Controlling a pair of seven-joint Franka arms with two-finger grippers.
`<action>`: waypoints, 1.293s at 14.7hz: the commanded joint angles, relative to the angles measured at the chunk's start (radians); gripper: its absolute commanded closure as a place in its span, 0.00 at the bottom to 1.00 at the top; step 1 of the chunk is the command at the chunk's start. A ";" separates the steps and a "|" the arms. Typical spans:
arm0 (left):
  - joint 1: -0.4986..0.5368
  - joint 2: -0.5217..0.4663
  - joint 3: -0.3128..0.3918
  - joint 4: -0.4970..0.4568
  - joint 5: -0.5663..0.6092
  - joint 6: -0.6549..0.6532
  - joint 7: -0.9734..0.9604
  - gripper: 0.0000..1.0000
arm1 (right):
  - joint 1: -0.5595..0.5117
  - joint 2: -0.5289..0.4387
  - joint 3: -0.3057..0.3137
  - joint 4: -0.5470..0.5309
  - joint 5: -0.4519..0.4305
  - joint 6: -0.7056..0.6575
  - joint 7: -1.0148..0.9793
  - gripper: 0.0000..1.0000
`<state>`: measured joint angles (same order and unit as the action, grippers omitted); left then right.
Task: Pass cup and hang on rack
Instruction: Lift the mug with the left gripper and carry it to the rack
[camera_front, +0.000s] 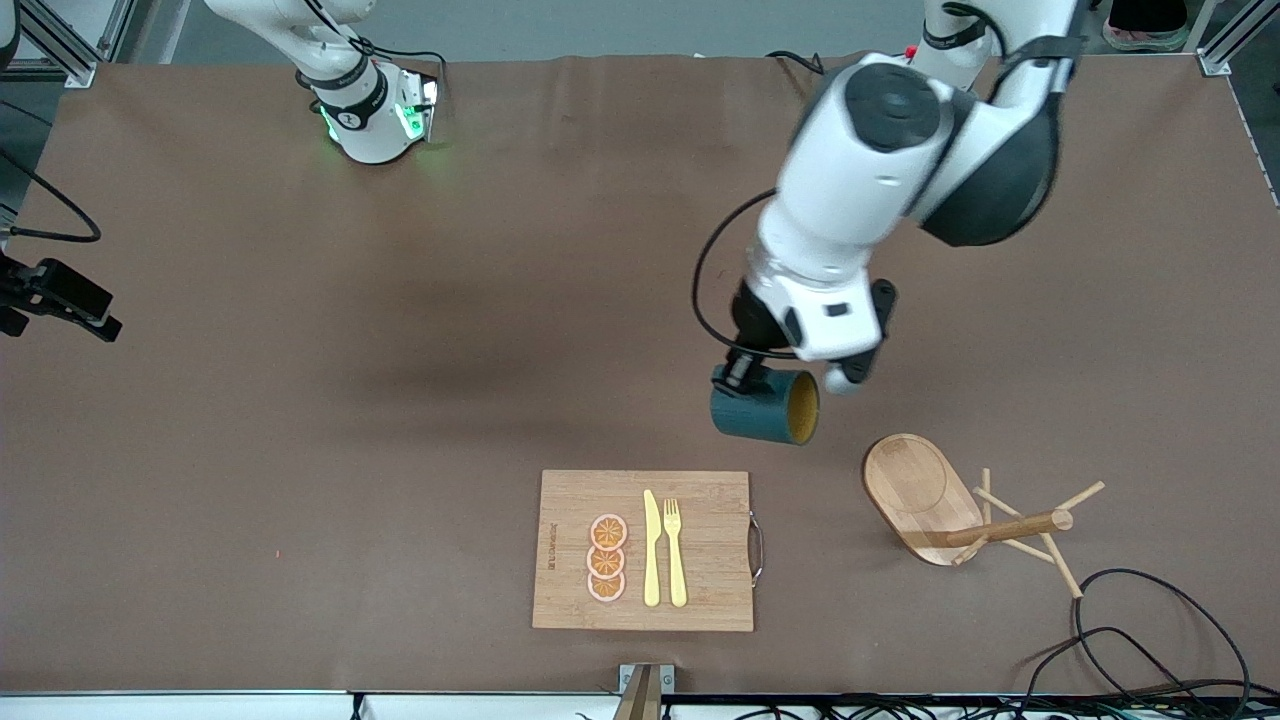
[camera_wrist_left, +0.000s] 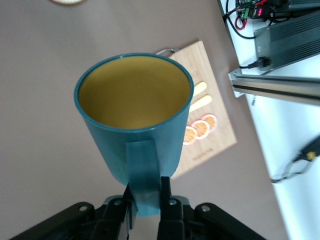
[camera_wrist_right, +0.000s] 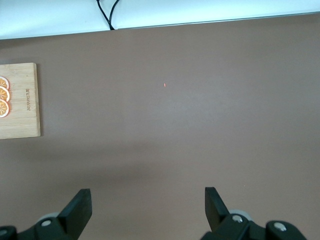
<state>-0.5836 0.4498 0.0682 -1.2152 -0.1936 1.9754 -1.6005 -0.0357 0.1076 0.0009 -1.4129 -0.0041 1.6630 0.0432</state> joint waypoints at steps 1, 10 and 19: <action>0.094 -0.039 -0.013 -0.021 -0.160 0.022 0.048 1.00 | -0.018 -0.017 0.014 -0.014 0.019 -0.012 -0.012 0.00; 0.336 -0.027 -0.005 -0.026 -0.680 0.022 0.203 1.00 | -0.016 -0.019 0.016 -0.020 0.019 -0.052 -0.003 0.00; 0.484 0.056 -0.005 -0.030 -1.006 0.007 0.459 1.00 | -0.016 -0.064 0.016 -0.069 0.018 -0.088 -0.006 0.00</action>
<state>-0.1128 0.4899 0.0693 -1.2457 -1.1266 1.9850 -1.2037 -0.0357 0.1055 0.0045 -1.4144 -0.0028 1.5642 0.0432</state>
